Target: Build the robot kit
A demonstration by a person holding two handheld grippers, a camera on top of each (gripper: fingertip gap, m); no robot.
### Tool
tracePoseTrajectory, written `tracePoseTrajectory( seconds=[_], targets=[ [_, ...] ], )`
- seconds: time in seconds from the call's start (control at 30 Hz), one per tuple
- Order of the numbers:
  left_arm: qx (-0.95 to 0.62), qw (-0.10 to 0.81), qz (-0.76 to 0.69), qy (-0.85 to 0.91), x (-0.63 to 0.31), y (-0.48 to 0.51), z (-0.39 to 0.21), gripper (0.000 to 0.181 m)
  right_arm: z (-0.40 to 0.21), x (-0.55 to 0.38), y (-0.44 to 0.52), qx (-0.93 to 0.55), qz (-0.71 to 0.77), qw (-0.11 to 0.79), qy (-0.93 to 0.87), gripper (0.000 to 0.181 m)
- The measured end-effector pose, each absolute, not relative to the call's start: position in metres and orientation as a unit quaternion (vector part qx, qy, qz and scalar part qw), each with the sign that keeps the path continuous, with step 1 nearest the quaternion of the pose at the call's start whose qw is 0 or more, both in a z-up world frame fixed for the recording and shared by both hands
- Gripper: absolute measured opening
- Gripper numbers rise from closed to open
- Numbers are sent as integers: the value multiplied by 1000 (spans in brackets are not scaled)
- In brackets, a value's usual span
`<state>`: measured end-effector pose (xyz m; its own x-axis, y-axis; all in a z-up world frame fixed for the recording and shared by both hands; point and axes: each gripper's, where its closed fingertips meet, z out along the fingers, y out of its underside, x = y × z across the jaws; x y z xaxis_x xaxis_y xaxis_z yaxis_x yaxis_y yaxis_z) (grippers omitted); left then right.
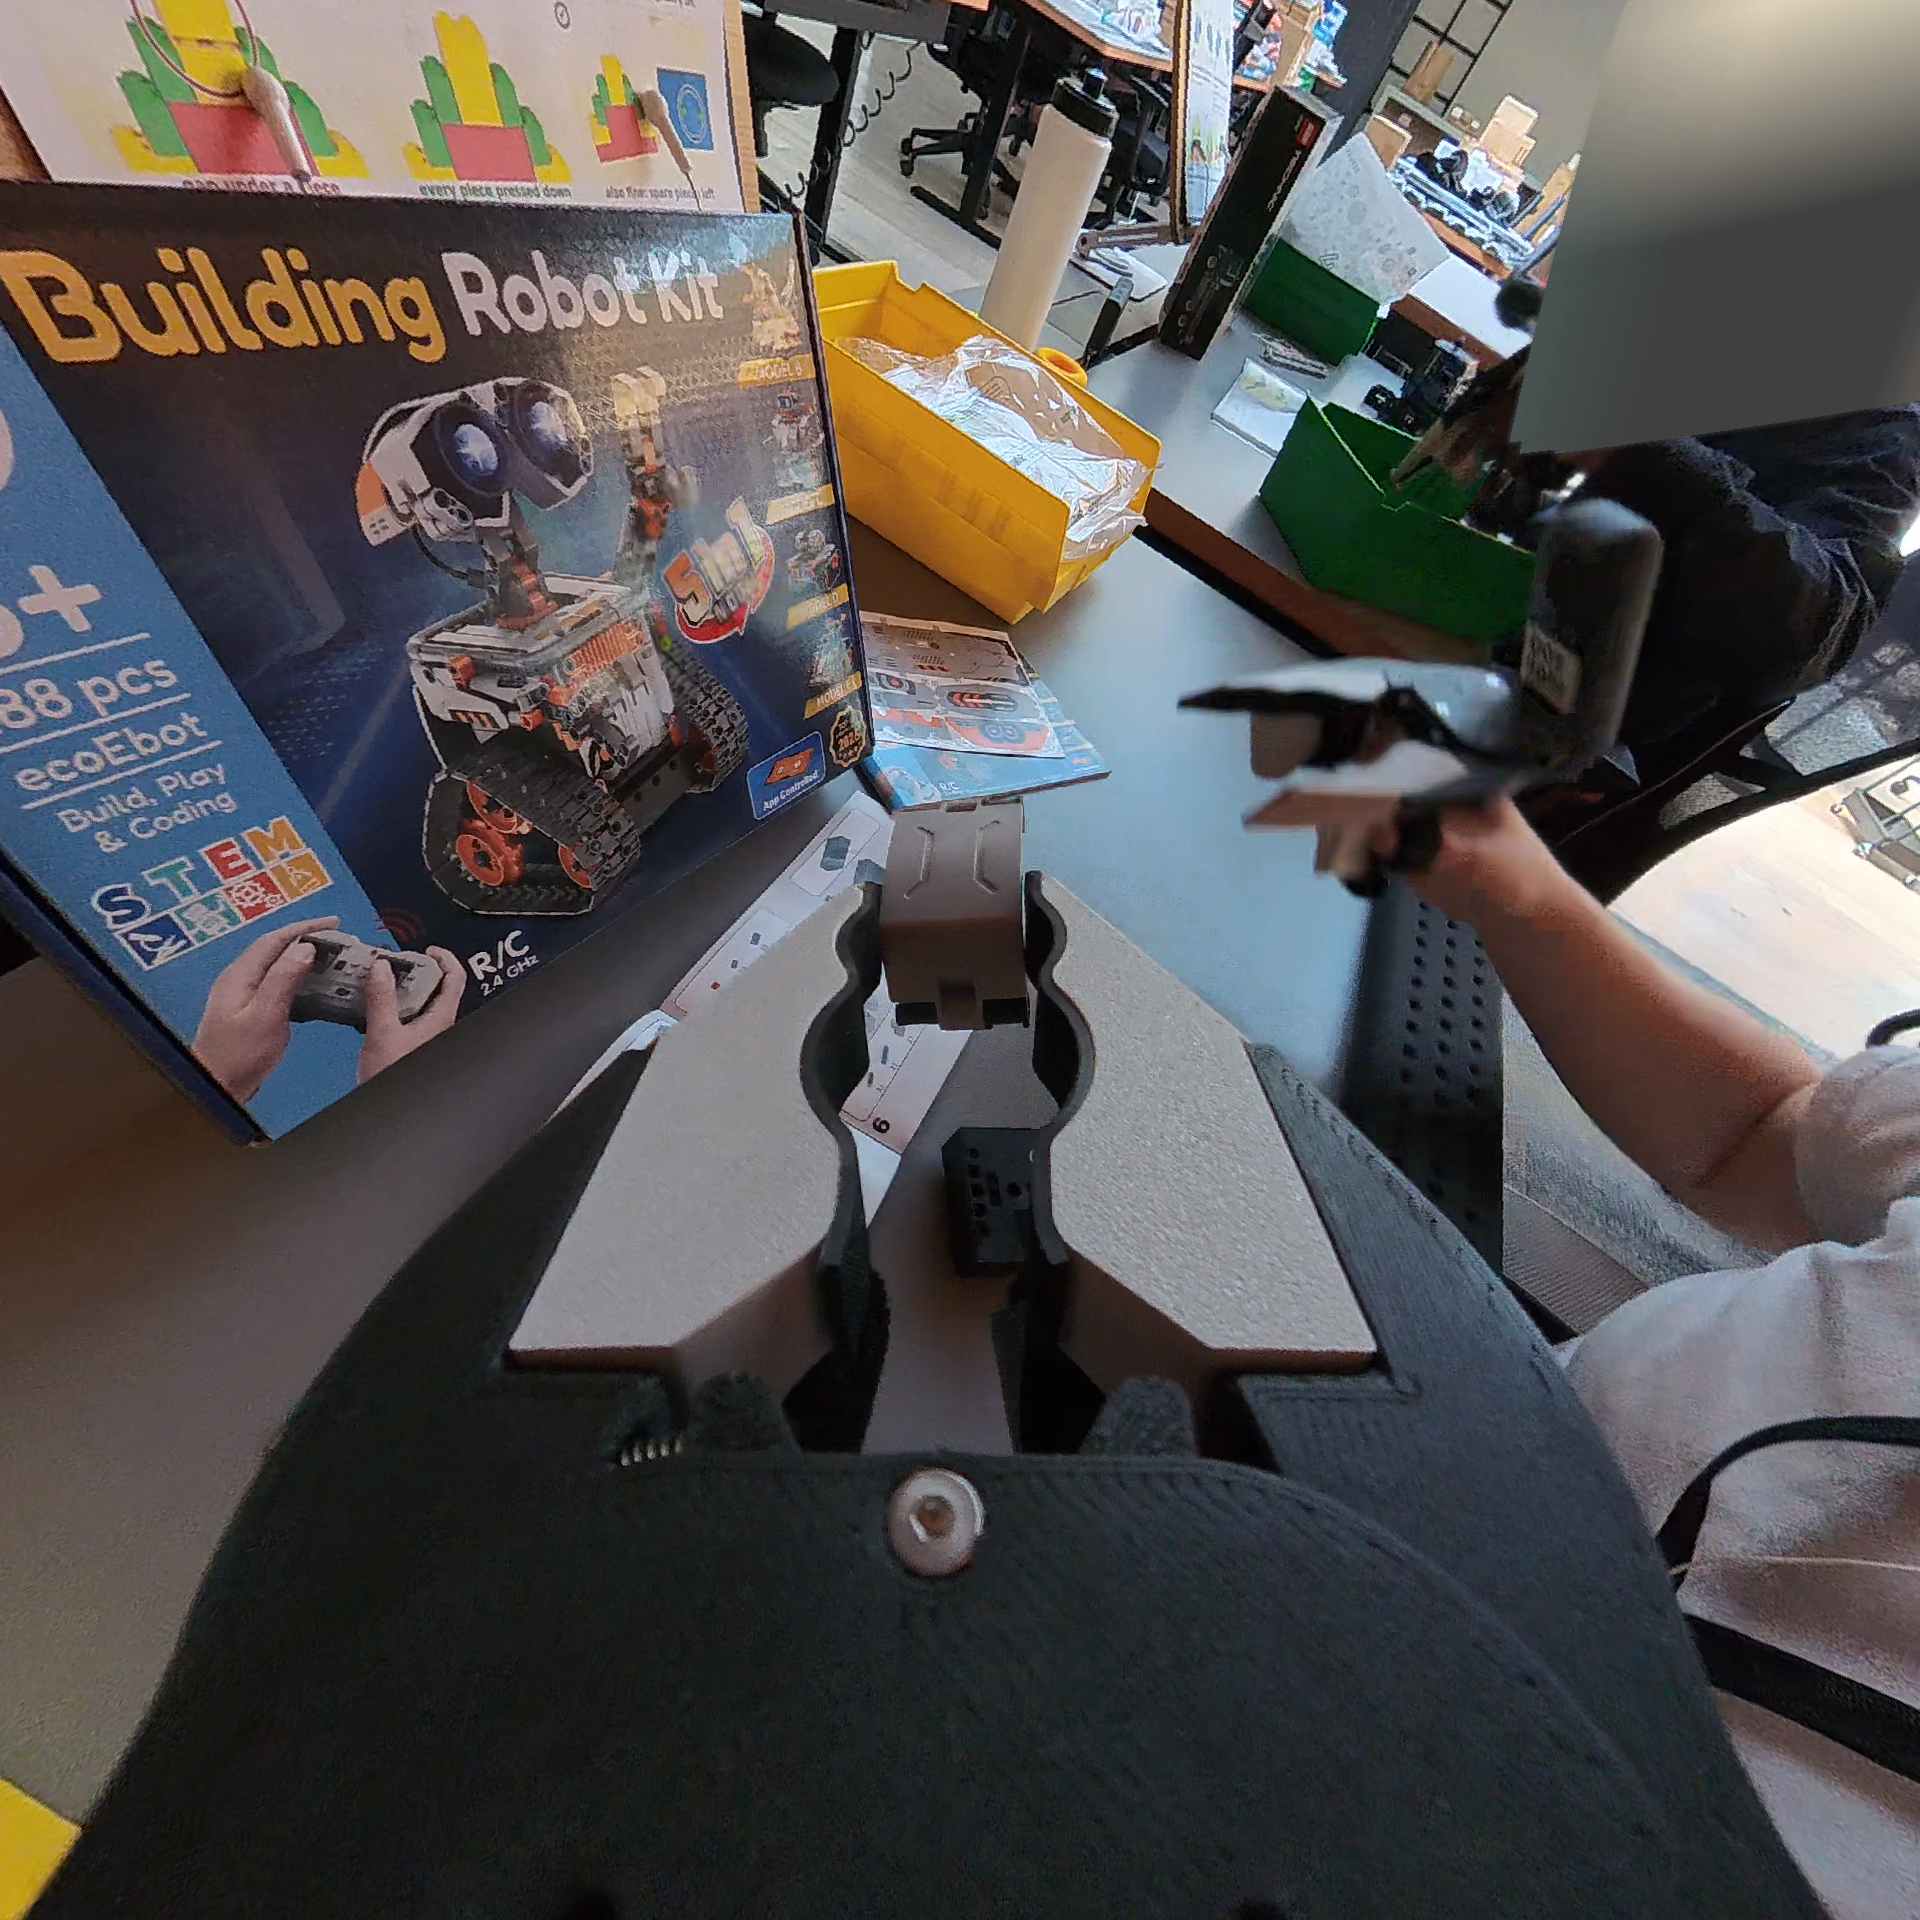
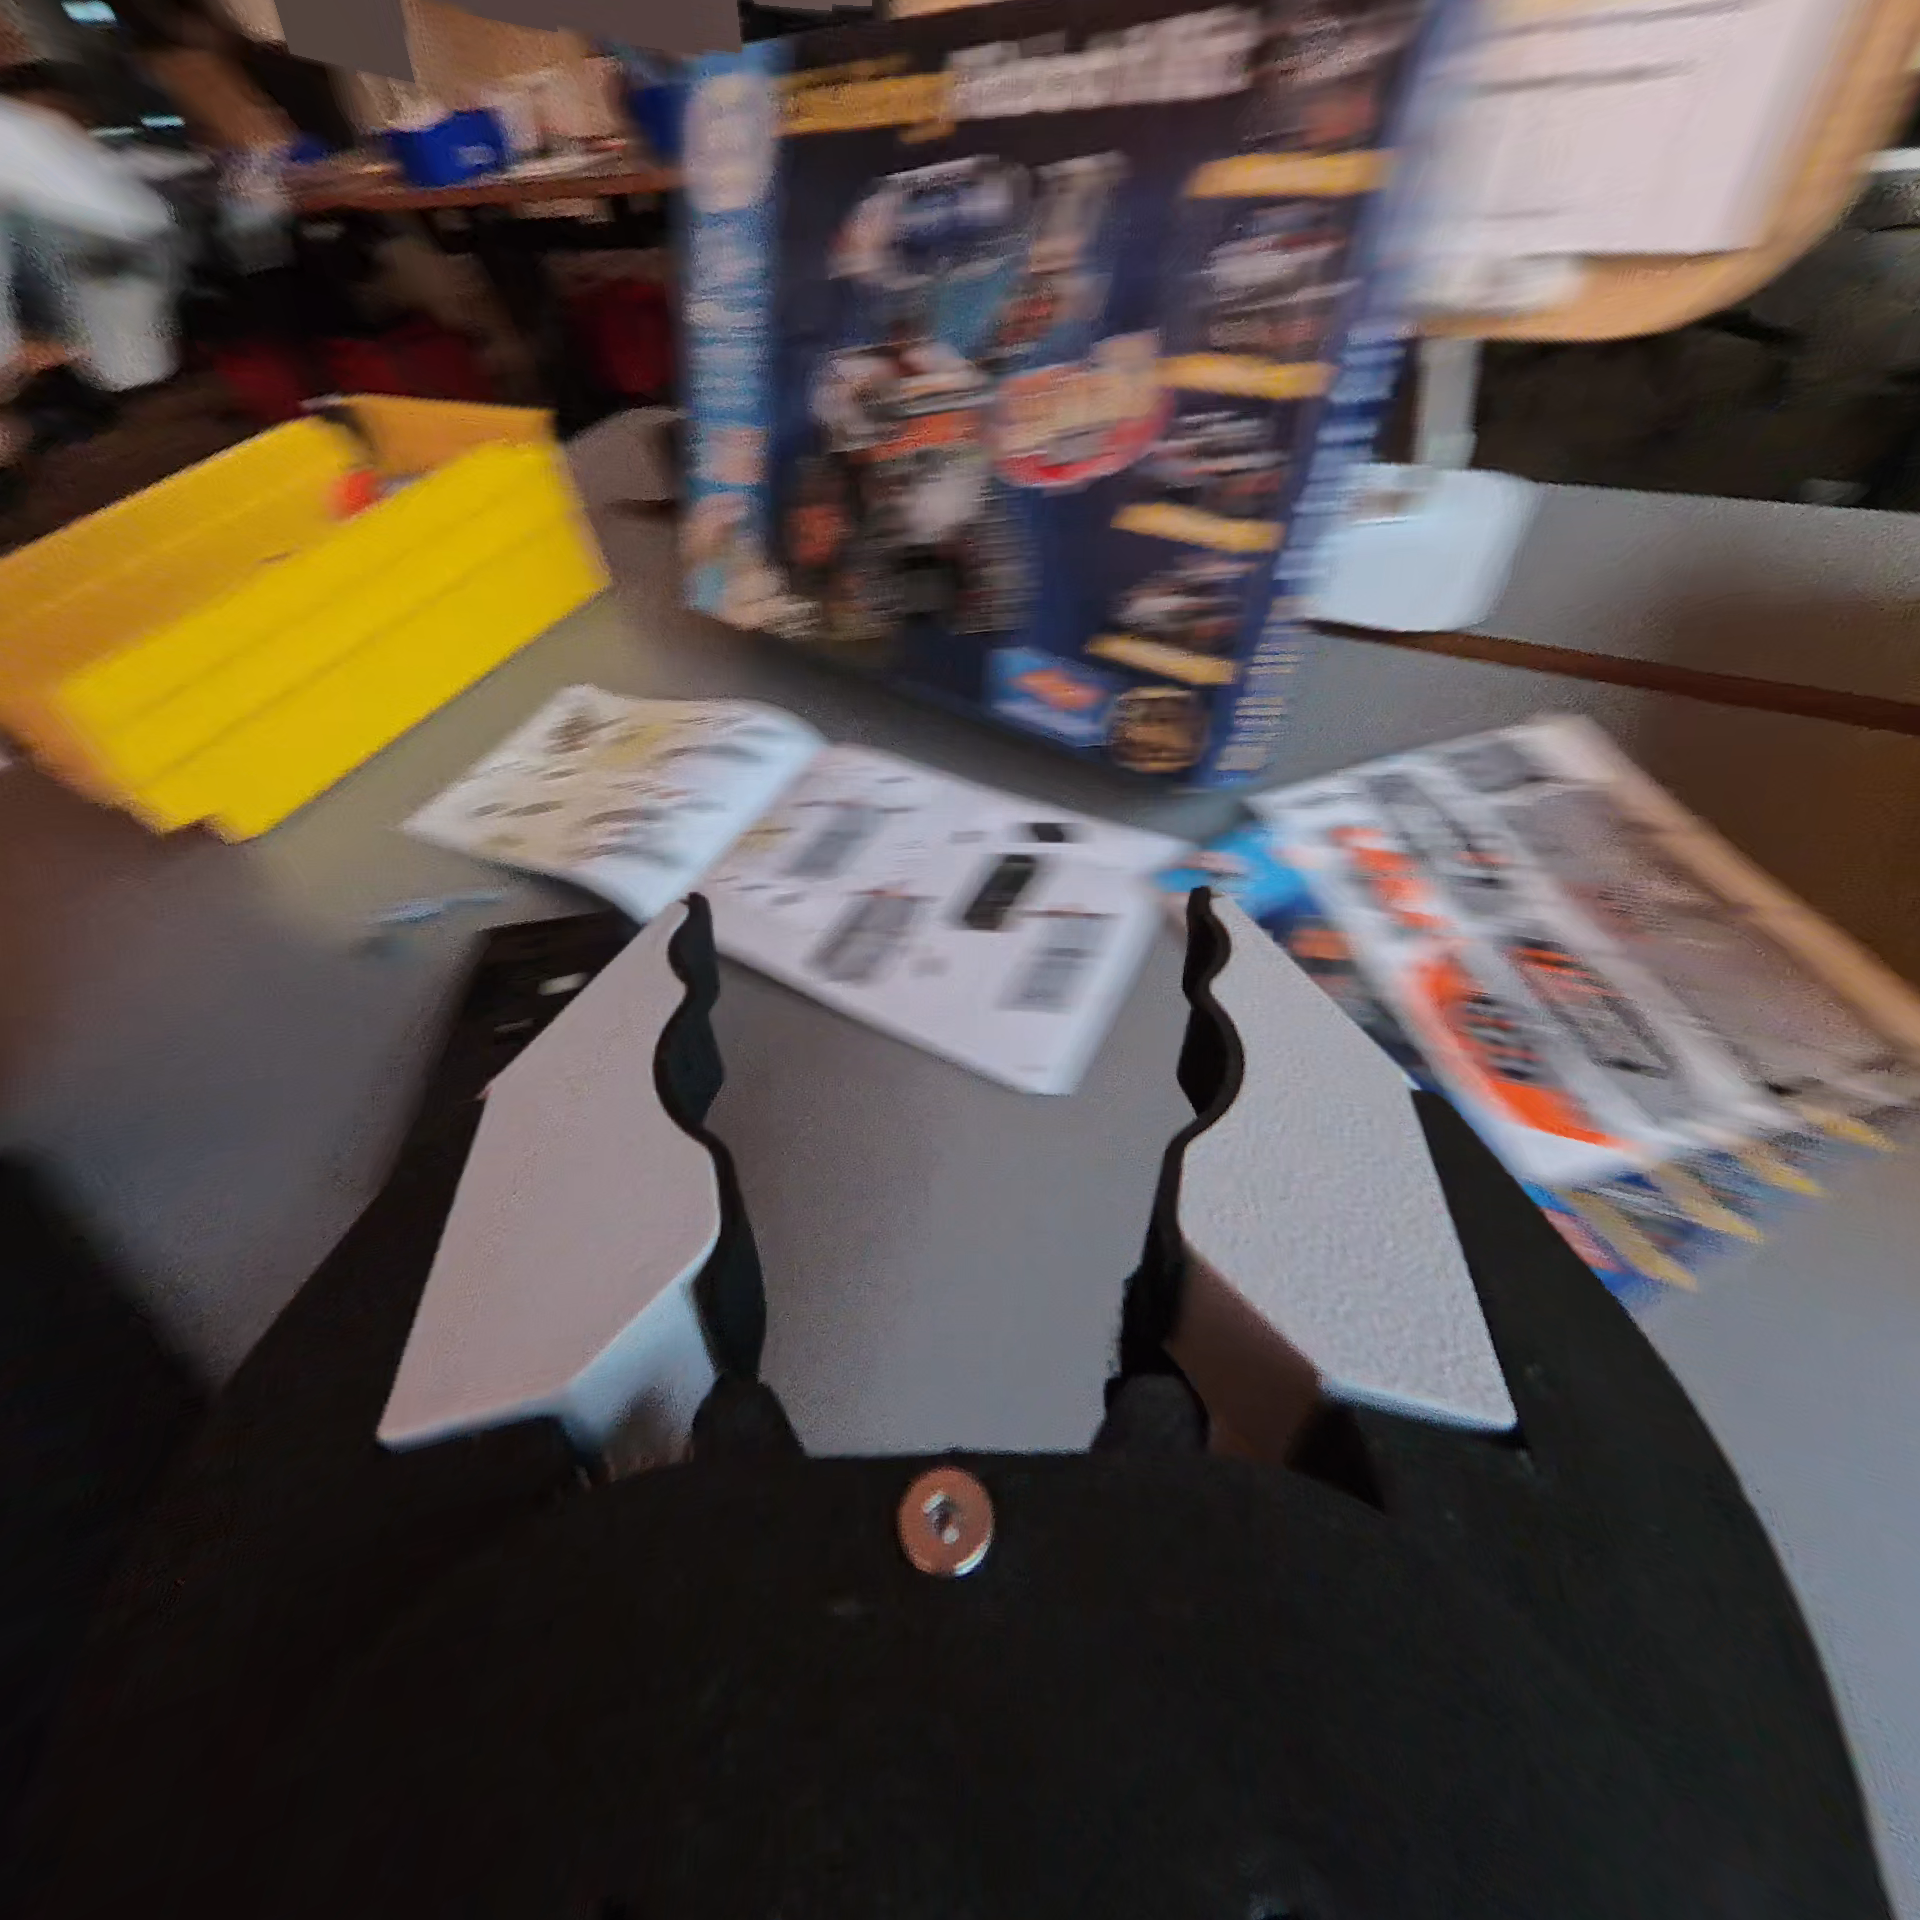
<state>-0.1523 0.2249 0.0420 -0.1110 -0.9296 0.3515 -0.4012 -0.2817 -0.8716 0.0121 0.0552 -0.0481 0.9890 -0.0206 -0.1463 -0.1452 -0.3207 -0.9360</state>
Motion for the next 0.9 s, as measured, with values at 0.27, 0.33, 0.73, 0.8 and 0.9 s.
tracePoseTrajectory(
  seconds=[0.27, 0.33, 0.73, 0.8, 0.9],
  targets=[
    [-616, 257, -508, 544, -151, 221, 42, 26, -127, -157, 88, -870, 6, 481, -111, 101],
    [-615, 257, -505, 549, -151, 219, 42, 26, -145, -149, 86, -888, -14, 448, -101, 101],
    [-608, 254, -514, 549, -150, 217, 44, 25, -162, -159, 86, -899, 157, 406, -39, 66],
    [-607, 253, -516, 549, -150, 216, 44, 25, -151, -162, 87, -877, 276, 393, 18, 65],
    [-604, 252, -517, 551, -150, 214, 45, 25, -140, -150, 90, -833, 407, 360, 100, 65]
  ],
)
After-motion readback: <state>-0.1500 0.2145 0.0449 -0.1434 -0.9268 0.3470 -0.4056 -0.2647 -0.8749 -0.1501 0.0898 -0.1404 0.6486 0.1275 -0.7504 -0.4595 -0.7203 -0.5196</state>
